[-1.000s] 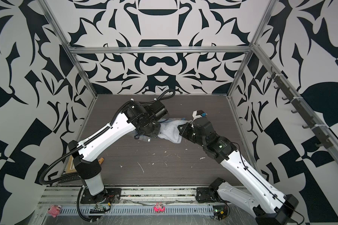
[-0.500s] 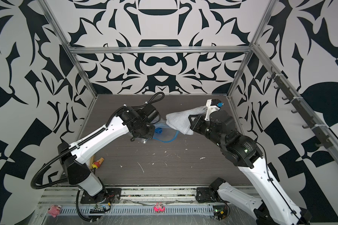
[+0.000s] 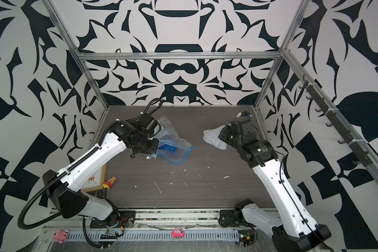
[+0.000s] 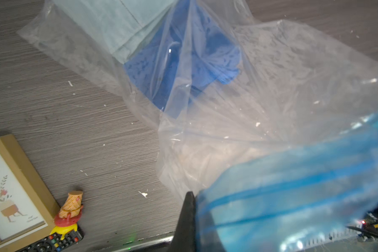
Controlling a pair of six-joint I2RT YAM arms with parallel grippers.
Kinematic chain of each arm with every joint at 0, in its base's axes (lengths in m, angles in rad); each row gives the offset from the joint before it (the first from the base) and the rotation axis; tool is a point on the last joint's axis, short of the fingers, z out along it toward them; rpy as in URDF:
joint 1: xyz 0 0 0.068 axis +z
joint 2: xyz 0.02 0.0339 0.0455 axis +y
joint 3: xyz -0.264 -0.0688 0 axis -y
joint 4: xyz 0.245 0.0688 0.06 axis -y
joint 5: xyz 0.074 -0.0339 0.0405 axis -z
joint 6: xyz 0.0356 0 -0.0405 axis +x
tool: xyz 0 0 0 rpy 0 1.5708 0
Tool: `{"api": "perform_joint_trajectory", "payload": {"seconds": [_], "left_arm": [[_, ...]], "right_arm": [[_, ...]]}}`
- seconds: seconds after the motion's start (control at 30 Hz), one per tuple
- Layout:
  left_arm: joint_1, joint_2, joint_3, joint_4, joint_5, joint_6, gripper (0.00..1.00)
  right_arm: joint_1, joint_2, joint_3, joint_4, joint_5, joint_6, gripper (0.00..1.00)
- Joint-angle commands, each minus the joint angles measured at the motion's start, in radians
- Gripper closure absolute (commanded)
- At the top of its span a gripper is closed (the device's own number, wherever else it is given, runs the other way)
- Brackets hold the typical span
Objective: Place the folded towel into the vacuum bag
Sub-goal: Place the vacuum bag at the center of the board.
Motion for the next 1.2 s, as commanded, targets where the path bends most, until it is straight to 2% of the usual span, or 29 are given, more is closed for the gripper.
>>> {"api": "perform_joint_trajectory", "payload": {"seconds": [0.0,0.23,0.33,0.43,0.47,0.63,0.73,1.03,1.17], "left_arm": [[0.006,-0.047,-0.038,0.032,0.087,0.021,1.0],[-0.142,-0.163,-0.33,0.154,0.115,-0.1,1.0],[-0.167,-0.208,-0.484,0.201,0.122,-0.164,1.0],[-0.188,-0.272,-0.583,0.227,0.098,-0.218,0.88],[-0.196,-0.284,-0.593,0.226,0.078,-0.225,0.84],[-0.247,-0.319,-0.566,0.226,-0.027,-0.227,0.48],[-0.292,-0.315,-0.537,0.212,-0.1,-0.223,0.36],[-0.571,-0.207,-0.434,0.04,-0.509,-0.308,0.31],[-0.636,-0.074,-0.393,-0.057,-0.603,-0.343,0.3]], "right_arm": [[-0.034,0.008,-0.067,0.105,-0.097,0.013,1.0],[-0.036,-0.052,-0.333,0.169,-0.141,0.09,1.0],[-0.037,-0.087,-0.412,0.181,-0.149,0.116,1.0],[-0.036,-0.106,-0.438,0.182,-0.151,0.121,1.0],[-0.036,-0.108,-0.442,0.182,-0.153,0.122,1.0],[-0.036,-0.1,-0.454,0.197,-0.167,0.132,1.0],[-0.036,-0.103,-0.458,0.208,-0.174,0.139,1.0],[-0.039,-0.119,-0.455,0.208,-0.181,0.138,1.0],[-0.041,-0.131,-0.45,0.207,-0.198,0.137,1.0]]}}
